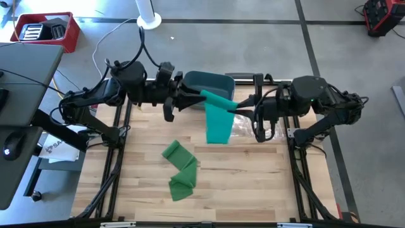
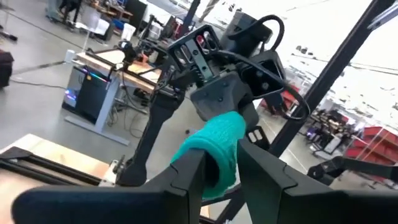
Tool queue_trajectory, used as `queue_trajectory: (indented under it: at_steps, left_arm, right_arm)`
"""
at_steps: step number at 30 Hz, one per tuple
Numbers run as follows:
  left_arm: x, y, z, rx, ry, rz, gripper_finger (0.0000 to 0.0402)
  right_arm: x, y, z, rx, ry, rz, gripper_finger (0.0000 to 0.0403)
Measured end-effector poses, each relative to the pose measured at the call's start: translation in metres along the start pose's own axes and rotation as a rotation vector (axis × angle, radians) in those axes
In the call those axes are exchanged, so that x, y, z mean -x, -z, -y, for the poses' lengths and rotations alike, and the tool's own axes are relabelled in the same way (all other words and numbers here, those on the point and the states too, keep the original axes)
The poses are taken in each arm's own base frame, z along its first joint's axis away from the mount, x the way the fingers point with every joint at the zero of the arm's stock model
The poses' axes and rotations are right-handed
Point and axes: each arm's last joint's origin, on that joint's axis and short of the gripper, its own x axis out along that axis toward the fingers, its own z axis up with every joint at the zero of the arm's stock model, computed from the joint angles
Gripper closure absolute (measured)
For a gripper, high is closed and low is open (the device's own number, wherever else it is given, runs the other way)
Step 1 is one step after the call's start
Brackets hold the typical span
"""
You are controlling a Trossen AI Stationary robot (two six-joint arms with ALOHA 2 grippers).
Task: Roll bandage
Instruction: Roll the blue bandage
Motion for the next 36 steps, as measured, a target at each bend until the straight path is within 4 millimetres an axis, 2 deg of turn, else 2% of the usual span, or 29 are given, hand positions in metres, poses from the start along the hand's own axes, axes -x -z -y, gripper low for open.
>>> queue_trajectory:
  at_steps: [3, 8, 15, 18, 21, 24, 29, 33, 36]
  left_arm:
    - [0.0, 0.0, 0.0, -0.034, 0.011, -0.003, 0.034]
    - [0.0, 0.001, 0.003, -0.145, 0.025, -0.005, 0.0393]
    - [0.0, 0.005, 0.01, -0.434, 0.054, -0.008, 0.0397]
    - [0.0, 0.007, 0.015, -0.584, 0.093, -0.013, 0.0398]
    - [0.001, 0.01, 0.02, -0.681, 0.113, -0.013, 0.0393]
    - [0.001, 0.011, 0.022, -0.687, 0.115, -0.013, 0.0384]
    - [0.001, 0.01, 0.02, -0.539, 0.101, -0.022, 0.0364]
    - [0.001, 0.009, 0.017, -0.407, 0.088, -0.03, 0.0345]
    - [0.001, 0.009, 0.016, -0.306, 0.084, -0.03, 0.0335]
  right_arm:
    - [0.0, -0.001, 0.001, -0.089, 0.017, 0.009, 0.0387]
    - [0.002, -0.002, 0.003, -0.341, 0.047, 0.008, 0.037]
    - [0.01, 0.0, 0.013, -0.789, 0.079, 0.038, 0.0319]
    - [0.009, 0.002, 0.017, -0.895, 0.09, 0.041, 0.0305]
    - [0.007, 0.004, 0.019, -0.899, 0.054, 0.044, 0.0306]
    - [0.005, 0.005, 0.019, -0.871, 0.047, 0.04, 0.0327]
    - [0.004, 0.005, 0.019, -0.767, 0.072, 0.029, 0.0391]
    - [0.004, 0.006, 0.019, -0.61, 0.084, 0.01, 0.0388]
    - [0.005, 0.008, 0.014, -0.409, 0.058, -0.027, 0.0389]
